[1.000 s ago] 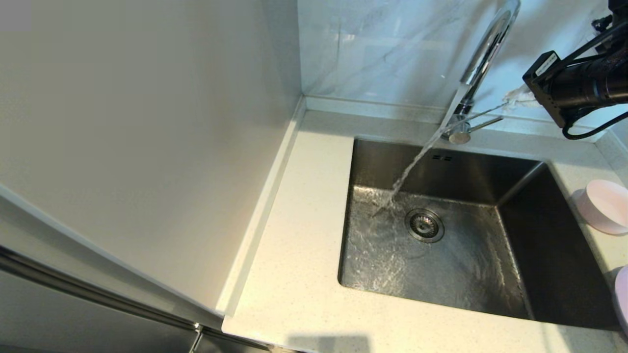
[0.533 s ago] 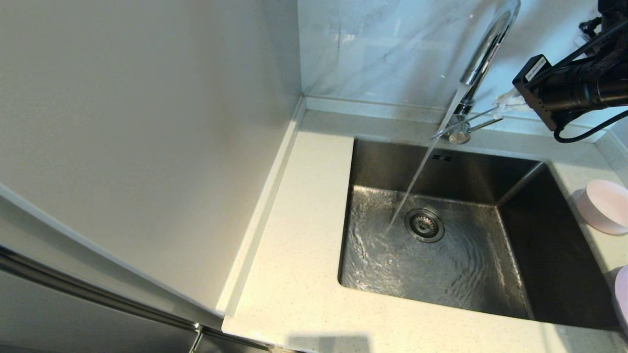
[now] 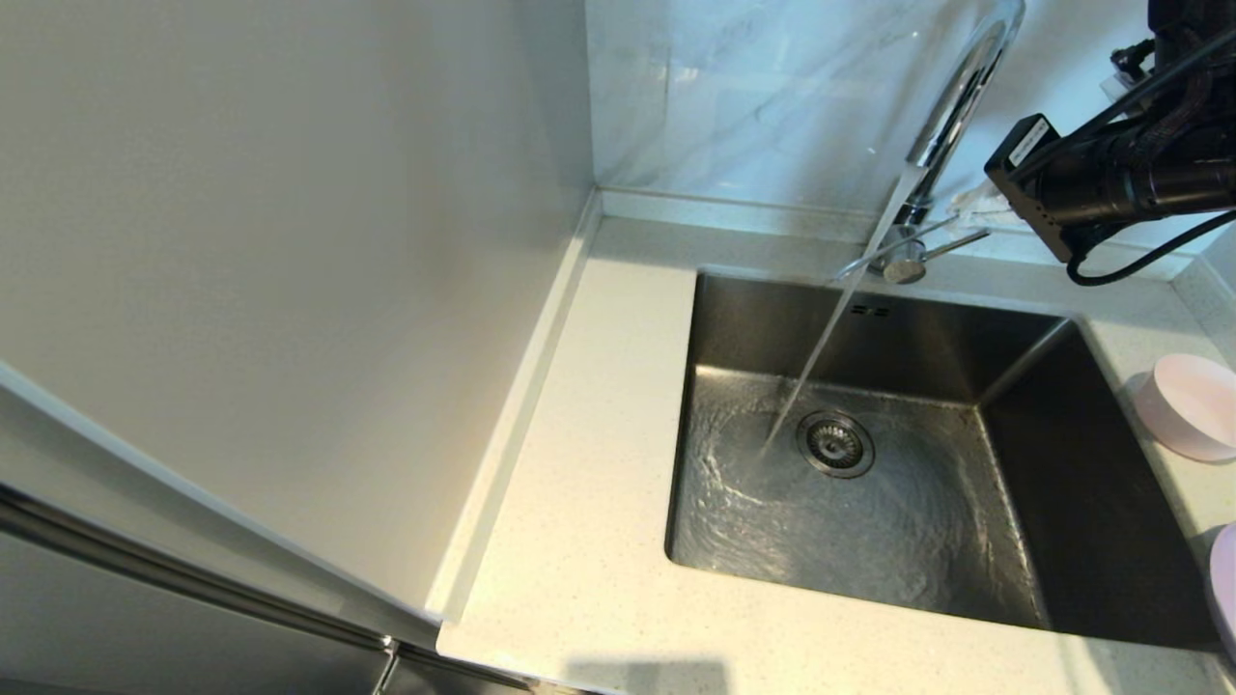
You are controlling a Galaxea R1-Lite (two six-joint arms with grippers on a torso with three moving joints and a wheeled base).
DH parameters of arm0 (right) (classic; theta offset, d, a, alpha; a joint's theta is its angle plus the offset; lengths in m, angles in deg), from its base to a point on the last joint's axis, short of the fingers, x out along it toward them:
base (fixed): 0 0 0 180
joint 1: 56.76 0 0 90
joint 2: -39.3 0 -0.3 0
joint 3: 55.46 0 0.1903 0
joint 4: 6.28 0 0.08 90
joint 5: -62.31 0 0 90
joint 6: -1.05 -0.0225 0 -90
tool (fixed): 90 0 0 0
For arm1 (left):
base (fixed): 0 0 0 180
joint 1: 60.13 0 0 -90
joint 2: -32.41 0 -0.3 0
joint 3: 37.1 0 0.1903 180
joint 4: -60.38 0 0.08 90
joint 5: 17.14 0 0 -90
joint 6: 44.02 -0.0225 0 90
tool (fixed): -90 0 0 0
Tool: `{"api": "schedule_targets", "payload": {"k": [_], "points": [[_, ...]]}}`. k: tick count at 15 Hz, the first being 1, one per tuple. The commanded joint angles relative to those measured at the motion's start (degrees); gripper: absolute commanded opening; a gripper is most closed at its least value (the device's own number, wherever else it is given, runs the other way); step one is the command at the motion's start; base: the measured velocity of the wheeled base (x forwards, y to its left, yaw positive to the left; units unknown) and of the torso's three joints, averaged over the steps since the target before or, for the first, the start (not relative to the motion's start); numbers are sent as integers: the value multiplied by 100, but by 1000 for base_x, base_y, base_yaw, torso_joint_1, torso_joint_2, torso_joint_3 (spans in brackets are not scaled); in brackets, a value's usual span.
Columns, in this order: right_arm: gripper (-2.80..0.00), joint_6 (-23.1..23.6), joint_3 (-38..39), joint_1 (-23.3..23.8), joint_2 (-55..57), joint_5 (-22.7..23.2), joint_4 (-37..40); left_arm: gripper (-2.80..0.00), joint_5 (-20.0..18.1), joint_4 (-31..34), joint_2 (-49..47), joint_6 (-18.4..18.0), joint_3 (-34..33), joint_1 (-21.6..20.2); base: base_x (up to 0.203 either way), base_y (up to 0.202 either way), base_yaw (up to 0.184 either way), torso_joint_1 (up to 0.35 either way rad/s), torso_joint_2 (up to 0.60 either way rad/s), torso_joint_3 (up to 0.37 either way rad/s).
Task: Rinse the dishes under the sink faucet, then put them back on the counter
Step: Rinse the spoon
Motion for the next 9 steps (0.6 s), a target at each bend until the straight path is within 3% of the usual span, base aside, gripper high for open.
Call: {"api": "schedule_targets", "payload": {"k": [1, 9], "points": [[-280, -25, 1, -45, 33, -1, 15, -280, 0, 0, 0, 0, 0, -2, 0, 0, 0, 0, 0, 0], [-280, -34, 44, -246, 106, -73, 6, -280, 1, 0, 0, 0, 0, -2, 0, 0, 0, 0, 0, 0]]}}
